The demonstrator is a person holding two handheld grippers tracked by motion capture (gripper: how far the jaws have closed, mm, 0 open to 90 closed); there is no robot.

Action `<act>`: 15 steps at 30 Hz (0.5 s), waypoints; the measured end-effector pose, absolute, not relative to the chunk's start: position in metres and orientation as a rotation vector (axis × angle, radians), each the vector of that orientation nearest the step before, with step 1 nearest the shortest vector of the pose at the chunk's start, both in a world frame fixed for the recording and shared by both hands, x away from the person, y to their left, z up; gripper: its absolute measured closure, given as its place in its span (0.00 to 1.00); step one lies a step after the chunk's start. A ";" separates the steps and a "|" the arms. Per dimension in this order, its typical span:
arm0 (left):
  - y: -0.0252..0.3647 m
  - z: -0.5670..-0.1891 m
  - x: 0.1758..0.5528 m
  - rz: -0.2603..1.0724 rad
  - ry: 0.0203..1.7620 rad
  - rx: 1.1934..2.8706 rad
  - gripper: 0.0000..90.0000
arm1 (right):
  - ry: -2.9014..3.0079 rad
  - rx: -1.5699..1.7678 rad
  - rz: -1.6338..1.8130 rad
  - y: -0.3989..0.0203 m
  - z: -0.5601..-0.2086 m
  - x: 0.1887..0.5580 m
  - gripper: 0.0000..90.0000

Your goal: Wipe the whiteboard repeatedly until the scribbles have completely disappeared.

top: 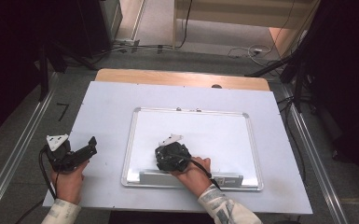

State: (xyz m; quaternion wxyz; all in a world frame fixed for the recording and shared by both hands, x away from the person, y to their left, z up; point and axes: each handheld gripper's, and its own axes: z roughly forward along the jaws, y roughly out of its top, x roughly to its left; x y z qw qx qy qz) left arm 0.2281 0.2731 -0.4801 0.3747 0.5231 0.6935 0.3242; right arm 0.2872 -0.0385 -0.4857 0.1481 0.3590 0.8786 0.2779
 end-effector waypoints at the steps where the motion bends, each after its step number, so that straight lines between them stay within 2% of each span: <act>1: 0.274 -0.480 0.228 0.831 1.776 1.339 0.07 | 2.527 1.032 0.799 -0.039 -0.486 0.287 0.43; 15: 0.272 -0.480 0.229 0.832 1.774 1.345 0.07 | 2.520 1.077 0.777 -0.070 -0.484 0.293 0.43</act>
